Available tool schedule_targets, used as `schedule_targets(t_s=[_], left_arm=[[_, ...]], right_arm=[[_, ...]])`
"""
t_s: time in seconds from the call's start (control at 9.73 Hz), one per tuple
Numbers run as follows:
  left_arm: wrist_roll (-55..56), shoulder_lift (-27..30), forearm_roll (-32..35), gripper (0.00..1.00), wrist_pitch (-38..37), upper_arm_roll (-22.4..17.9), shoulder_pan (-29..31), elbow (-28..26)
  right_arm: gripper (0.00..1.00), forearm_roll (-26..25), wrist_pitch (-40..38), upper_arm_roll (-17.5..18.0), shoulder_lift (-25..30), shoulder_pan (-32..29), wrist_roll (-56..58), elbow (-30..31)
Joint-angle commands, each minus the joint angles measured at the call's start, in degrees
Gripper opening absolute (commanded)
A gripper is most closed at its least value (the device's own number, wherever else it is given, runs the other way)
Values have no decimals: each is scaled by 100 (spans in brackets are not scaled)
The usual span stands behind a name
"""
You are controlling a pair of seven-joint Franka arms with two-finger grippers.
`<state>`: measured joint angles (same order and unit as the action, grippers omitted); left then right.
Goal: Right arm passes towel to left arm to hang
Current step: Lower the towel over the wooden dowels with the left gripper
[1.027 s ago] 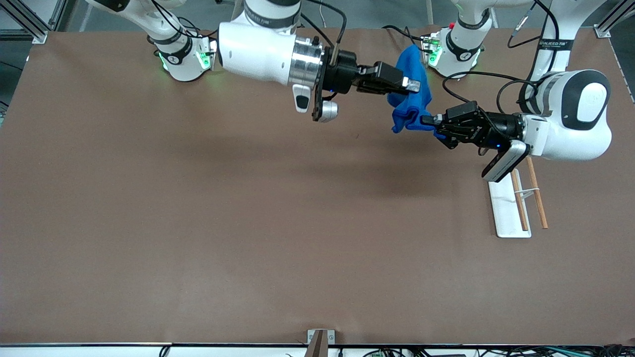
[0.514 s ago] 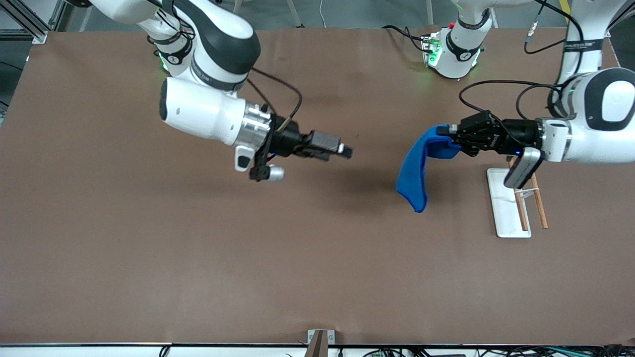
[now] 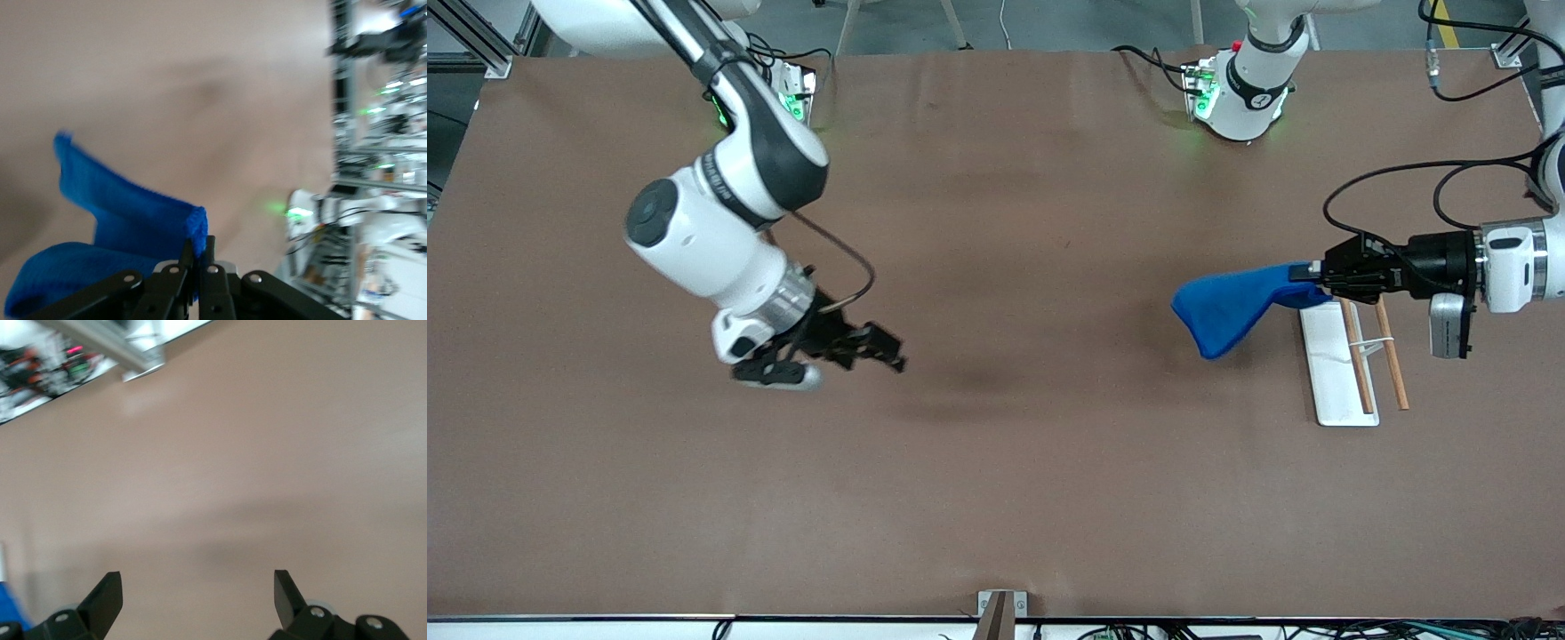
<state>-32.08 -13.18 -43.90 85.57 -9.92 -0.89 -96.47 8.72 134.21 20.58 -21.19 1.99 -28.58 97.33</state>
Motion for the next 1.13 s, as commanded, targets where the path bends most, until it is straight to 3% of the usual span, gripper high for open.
schedule_targets(t_s=[0.0,0.1,0.31,0.82,1.03], left_arm=[[87,-343,1063,0,39,-524,-182,427],[27,-474,1302,0,100,-815,-244,584],[104,-869,1506,0,171,-1404,-219,963],[482,-1388,1437,1,942,-2433,-79,1017],[526,-1713,1165,2,1049,-2506,10,1016]], right_arm=[[100,-500,-559,-675,456,3,-34,216],[100,-1103,-954,-913,623,3,54,190],[100,-1556,-1658,-1292,896,-23,344,181],[100,-1557,-2845,-1688,1880,-331,1432,137],[100,-1505,-3285,-1873,2240,-479,1976,128]])
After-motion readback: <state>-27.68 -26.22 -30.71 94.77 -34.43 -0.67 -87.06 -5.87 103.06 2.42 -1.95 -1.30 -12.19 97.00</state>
